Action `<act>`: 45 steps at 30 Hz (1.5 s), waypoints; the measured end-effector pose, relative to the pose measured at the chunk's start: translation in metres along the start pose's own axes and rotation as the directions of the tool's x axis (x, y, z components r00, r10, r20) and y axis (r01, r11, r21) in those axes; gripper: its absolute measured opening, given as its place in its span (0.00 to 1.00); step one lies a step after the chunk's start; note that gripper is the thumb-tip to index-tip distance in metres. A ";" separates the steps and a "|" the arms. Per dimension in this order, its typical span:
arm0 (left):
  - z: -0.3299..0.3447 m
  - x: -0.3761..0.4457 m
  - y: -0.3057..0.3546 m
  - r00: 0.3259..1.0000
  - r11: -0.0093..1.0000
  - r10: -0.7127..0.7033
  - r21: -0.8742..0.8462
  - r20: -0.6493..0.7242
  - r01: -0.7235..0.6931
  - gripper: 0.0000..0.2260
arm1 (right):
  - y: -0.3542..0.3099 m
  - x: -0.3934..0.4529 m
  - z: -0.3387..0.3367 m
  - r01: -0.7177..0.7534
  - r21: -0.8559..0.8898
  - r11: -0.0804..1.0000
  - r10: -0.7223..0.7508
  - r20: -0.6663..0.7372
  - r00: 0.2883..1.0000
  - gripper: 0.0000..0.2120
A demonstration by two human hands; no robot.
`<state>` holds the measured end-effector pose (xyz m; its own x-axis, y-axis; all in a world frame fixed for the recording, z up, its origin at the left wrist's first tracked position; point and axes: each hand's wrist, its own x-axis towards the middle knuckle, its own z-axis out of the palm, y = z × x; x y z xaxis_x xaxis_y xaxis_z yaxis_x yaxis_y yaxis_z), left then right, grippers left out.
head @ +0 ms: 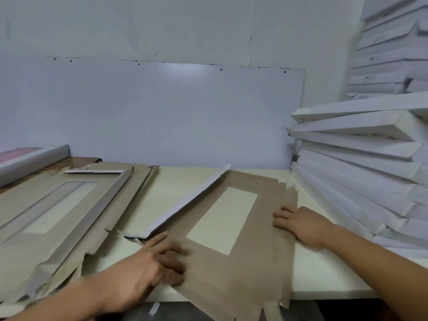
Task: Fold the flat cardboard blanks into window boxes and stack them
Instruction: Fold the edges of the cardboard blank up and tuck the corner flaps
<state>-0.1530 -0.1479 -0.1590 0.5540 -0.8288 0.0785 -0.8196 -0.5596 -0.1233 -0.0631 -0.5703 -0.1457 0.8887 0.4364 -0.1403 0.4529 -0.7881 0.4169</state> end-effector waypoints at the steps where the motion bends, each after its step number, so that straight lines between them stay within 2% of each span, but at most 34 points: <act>1: -0.002 -0.002 -0.006 1.000 1.000 0.014 0.006 -0.023 -0.014 0.14 | -0.003 0.001 0.003 0.028 0.000 1.000 -0.028 -0.037 0.999 0.21; 3: -0.007 -0.007 -0.019 0.996 1.000 -0.001 -0.013 -0.094 0.000 0.17 | -0.008 0.001 0.003 0.046 0.000 0.999 -0.046 -0.057 0.997 0.15; 5: -0.016 -0.011 -0.037 0.993 0.996 -0.061 0.059 -0.104 0.067 0.21 | -0.015 -0.002 -0.003 0.062 0.011 0.998 -0.061 -0.075 0.995 0.11; 7: -0.028 -0.012 -0.054 0.971 0.962 -0.233 0.133 -0.052 0.238 0.25 | -0.026 -0.004 -0.015 0.098 0.087 0.991 -0.089 -0.105 0.990 0.11; 8: -0.033 -0.012 -0.059 0.939 0.927 -0.343 0.150 -0.032 0.344 0.28 | -0.034 -0.005 -0.021 0.119 0.160 0.980 -0.104 -0.098 0.990 0.12; 10: -0.044 -0.008 -0.058 0.871 0.859 -0.479 0.145 -0.111 0.491 0.32 | -0.053 -0.006 -0.031 0.166 0.319 0.933 -0.153 -0.066 0.986 0.12; 12: -0.056 0.002 -0.040 0.831 0.849 -0.469 0.108 -0.299 0.518 0.31 | -0.077 -0.004 -0.038 0.207 0.440 0.874 -0.205 -0.053 0.977 0.12; 15: -0.049 0.016 0.001 0.830 0.926 -0.333 0.011 -0.447 0.377 0.24 | -0.109 0.006 -0.043 0.208 0.576 0.791 -0.214 -0.058 0.975 0.11; 17: -0.032 0.025 0.034 0.888 0.966 -0.258 -0.073 -0.380 0.249 0.20 | -0.125 0.015 -0.045 0.197 0.657 0.727 -0.178 -0.097 0.979 0.10; 19: -0.012 0.033 0.056 0.952 0.962 -0.265 -0.114 -0.150 0.250 0.25 | -0.139 0.023 -0.047 0.185 0.748 0.638 -0.117 -0.143 0.983 0.05; 20: -0.001 0.038 0.061 0.954 0.950 -0.298 -0.105 -0.017 0.295 0.28 | -0.146 0.026 -0.047 0.166 0.782 0.600 -0.074 -0.153 0.985 0.04; 22: 0.017 0.044 0.061 0.923 0.928 -0.357 -0.060 0.145 0.368 0.32 | -0.155 0.030 -0.043 0.140 0.774 0.618 0.001 -0.179 0.984 0.11; 25: 0.032 0.046 0.047 0.897 0.906 -0.395 -0.082 0.198 0.416 0.33 | -0.155 0.024 -0.028 0.118 0.649 0.752 -0.010 -0.167 0.986 0.21; 27: 0.037 0.043 0.034 0.884 0.890 -0.416 -0.105 0.212 0.444 0.33 | -0.144 0.016 -0.014 0.105 0.568 0.816 -0.058 -0.101 0.993 0.25; 30: 0.039 0.032 0.012 0.882 0.880 -0.440 -0.113 0.168 0.461 0.32 | -0.116 -0.002 0.009 0.018 0.537 0.843 -0.036 0.022 0.999 0.29; 34: 0.035 0.012 -0.016 0.896 0.881 -0.444 -0.183 -0.004 0.436 0.24 | -0.068 -0.029 0.031 -0.134 0.504 0.853 0.077 0.132 0.988 0.35; 37: 0.027 0.001 -0.029 0.895 0.881 -0.445 -0.196 -0.039 0.430 0.17 | -0.046 -0.045 0.041 -0.161 0.491 0.856 0.088 0.167 0.982 0.38; 39: 0.022 0.002 -0.032 0.910 0.898 -0.413 -0.182 -0.035 0.401 0.15 | -0.044 -0.048 0.042 -0.115 0.503 0.856 0.066 0.115 0.991 0.37; 42: 0.017 0.009 -0.036 0.907 0.908 -0.410 -0.141 -0.097 0.395 0.12 | -0.057 -0.044 0.031 0.034 0.550 0.834 0.076 -0.177 0.981 0.23; 43: 0.017 0.013 -0.038 0.894 0.901 -0.429 -0.130 -0.134 0.413 0.10 | -0.063 -0.040 0.025 0.052 0.542 0.839 0.104 -0.253 0.962 0.21; 45: 0.019 0.024 -0.037 0.862 0.875 -0.480 -0.158 -0.161 0.458 0.06 | -0.074 -0.031 0.013 0.009 0.529 0.849 0.171 -0.291 0.941 0.21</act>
<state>-0.1066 -0.1469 -0.1714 0.8479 -0.4463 0.2862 -0.4863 -0.8697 0.0844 -0.1233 -0.5307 -0.1838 0.8934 0.4019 0.2006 0.4299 -0.8946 -0.1221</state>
